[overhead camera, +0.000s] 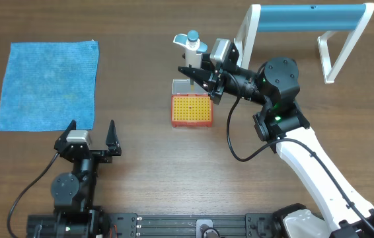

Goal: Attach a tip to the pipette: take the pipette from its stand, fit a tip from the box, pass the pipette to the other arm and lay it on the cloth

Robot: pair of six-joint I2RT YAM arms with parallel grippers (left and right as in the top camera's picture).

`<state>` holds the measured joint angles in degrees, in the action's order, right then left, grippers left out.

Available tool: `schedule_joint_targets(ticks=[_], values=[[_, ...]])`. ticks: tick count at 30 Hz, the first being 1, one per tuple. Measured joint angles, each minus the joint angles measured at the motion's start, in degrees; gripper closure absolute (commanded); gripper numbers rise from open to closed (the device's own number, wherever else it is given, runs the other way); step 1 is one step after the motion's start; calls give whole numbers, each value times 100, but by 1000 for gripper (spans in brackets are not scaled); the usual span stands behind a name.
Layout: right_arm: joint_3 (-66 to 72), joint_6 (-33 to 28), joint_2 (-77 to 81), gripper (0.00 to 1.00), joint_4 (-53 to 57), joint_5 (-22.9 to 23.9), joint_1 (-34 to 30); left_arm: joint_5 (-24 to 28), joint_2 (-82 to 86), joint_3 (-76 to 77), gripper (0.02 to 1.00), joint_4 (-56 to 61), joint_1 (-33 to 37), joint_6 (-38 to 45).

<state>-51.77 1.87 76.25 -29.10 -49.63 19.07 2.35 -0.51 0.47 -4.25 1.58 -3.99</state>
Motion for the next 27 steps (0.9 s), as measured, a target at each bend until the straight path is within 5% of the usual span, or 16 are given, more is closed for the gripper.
schedule_joint_targets(ticks=[5, 9, 14, 17, 20, 24, 27], values=[[0, 356, 0, 923, 0, 282, 0, 15, 0, -2, 23, 46, 0, -46], [0, 669, 0, 925, 2, 326, 0, 42, -105, 15, 23, 1829, 0, -131], [-7, 1102, 0, 925, -39, 297, 0, 315, -1779, 1123, 20, 1617, -2, -522], [-15, 1523, 2, 925, -39, -35, 2, 1300, -3414, 2647, 20, 1620, -2, -579], [-22, 1777, 0, 928, -26, -481, 0, 2922, -4979, 4212, 20, 1764, -2, -946], [-24, 1956, -2, 925, 44, -1099, 0, 4900, -6083, 5018, 23, 3703, -11, -2848], [-24, 2011, -2, 923, 39, -1276, 0, 5442, -6231, 5036, 20, 4074, -13, -4498]])
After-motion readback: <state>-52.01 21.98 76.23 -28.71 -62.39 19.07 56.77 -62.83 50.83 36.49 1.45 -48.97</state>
